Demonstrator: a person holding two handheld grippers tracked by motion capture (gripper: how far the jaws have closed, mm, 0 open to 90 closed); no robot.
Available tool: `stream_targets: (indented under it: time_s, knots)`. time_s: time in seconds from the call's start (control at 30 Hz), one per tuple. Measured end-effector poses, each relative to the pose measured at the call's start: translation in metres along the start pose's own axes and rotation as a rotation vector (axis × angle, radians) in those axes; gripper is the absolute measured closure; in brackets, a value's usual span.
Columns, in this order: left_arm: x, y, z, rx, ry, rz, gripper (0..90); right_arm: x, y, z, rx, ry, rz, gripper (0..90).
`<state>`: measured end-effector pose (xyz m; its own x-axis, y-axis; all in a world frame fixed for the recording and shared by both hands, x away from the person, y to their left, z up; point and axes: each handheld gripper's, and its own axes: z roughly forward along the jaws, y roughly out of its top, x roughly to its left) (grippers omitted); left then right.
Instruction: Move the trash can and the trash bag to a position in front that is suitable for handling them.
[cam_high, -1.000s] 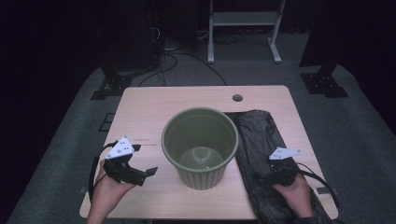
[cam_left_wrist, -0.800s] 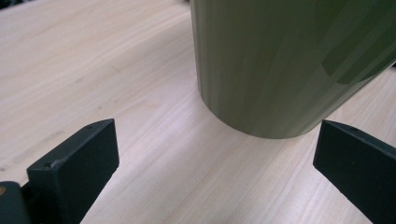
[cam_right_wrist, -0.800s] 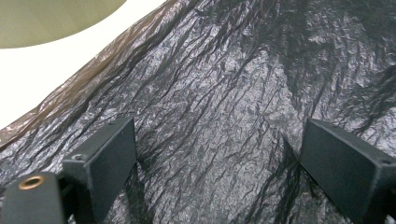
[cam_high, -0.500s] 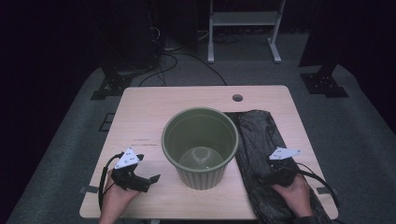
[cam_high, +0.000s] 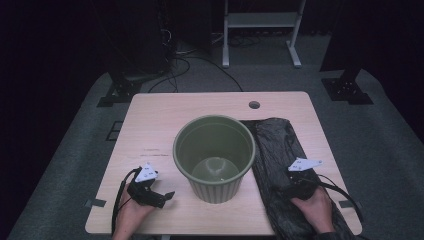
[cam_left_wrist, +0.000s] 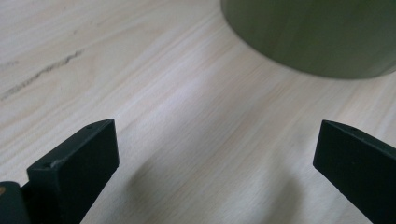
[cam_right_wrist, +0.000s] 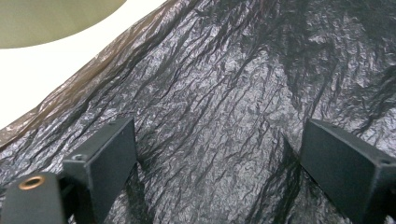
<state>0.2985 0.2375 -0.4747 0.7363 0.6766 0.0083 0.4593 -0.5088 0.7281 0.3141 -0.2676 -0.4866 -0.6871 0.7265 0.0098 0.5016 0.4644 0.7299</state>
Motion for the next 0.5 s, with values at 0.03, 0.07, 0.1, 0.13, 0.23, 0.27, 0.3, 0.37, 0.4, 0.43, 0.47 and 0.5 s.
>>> stream_targets:
  time_s: [0.03,0.07,0.1,0.13,0.23,0.27,0.3,0.37,0.4,0.43,0.47,0.5]
  knots:
    - [0.0,-0.001,0.001,0.007,-0.002,-0.002,0.0,0.0,0.0,0.0,0.0,0.0,0.0,9.5]
    - [0.0,-0.002,0.002,0.01,-0.004,-0.003,0.0,0.0,0.0,0.0,0.0,0.001,0.0,9.4]
    - [0.001,-0.002,0.003,0.015,-0.006,-0.003,0.0,0.0,0.0,0.0,0.0,0.002,-0.001,9.4]
    - [0.001,-0.003,0.004,0.022,-0.005,0.0,0.0,0.0,0.0,-0.001,0.001,0.002,-0.003,9.5]
    - [0.001,-0.004,0.007,0.025,-0.003,0.007,0.0,0.0,-0.001,-0.002,0.0,0.006,-0.005,9.5]
    - [0.001,-0.004,0.007,0.025,-0.003,0.006,0.0,0.001,-0.001,-0.002,-0.001,0.005,-0.002,9.6]
    - [0.001,-0.004,0.007,0.024,-0.002,0.007,0.0,0.001,-0.001,-0.004,-0.005,0.002,-0.005,9.6]
    - [0.001,-0.005,0.007,0.022,-0.002,0.007,0.0,0.001,0.002,-0.009,-0.017,-0.005,-0.002,9.5]
    - [0.001,-0.005,0.007,0.022,-0.002,0.008,0.0,0.0,0.003,-0.013,-0.03,-0.009,0.002,9.5]
    - [0.001,-0.005,0.007,0.022,-0.002,0.009,0.0,-0.001,0.005,-0.016,-0.038,-0.014,0.004,9.6]
    - [0.001,-0.005,0.007,0.022,-0.003,0.009,0.0,-0.002,0.007,-0.02,-0.048,-0.021,0.006,9.6]
    - [0.001,-0.005,0.007,0.022,-0.004,0.01,0.0,-0.003,0.008,-0.023,-0.052,-0.027,0.007,9.5]
